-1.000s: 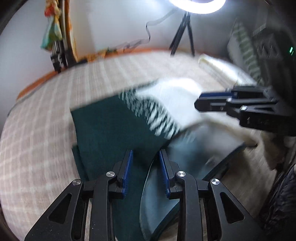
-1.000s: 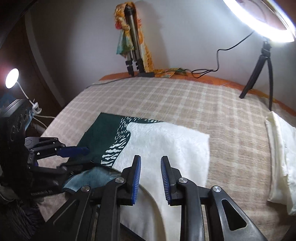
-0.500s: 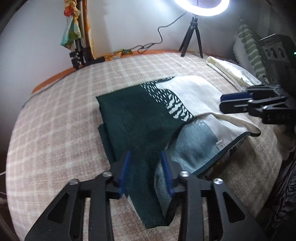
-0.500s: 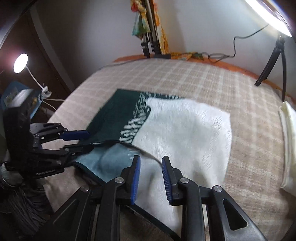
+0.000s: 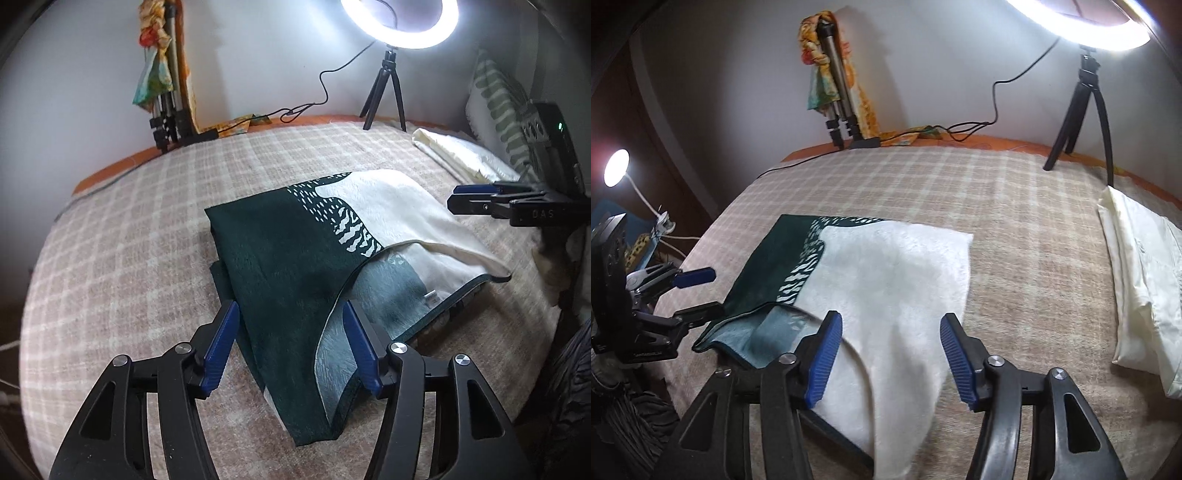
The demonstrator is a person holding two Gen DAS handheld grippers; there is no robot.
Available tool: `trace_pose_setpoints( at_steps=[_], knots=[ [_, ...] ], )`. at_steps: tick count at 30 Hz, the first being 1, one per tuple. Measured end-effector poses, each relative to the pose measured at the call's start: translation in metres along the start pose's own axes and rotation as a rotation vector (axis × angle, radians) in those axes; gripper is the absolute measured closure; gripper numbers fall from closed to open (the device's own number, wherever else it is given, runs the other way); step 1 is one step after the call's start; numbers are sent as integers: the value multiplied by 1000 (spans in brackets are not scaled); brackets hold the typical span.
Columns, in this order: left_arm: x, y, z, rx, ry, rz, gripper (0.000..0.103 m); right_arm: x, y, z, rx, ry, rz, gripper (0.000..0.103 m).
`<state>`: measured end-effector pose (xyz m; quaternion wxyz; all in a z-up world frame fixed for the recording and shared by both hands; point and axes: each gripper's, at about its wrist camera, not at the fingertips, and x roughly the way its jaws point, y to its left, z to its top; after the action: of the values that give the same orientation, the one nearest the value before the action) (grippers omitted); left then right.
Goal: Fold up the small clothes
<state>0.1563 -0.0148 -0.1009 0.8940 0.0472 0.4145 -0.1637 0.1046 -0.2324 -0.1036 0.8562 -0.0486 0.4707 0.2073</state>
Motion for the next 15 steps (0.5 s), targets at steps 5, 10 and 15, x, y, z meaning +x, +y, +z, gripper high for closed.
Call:
trace_pose_setpoints(
  at_steps=[5,10,15],
  knots=[
    [-2,17,-2,-106,8,-54,45,-4,-17,4,47,-33,-10,32],
    [-2,37,-6,-246,23,-137,44,1,-33,5,131,-26,17,27],
    [0,63,-20,-432,45,-231,44,6,-50,4,223,0,98,27]
  ],
)
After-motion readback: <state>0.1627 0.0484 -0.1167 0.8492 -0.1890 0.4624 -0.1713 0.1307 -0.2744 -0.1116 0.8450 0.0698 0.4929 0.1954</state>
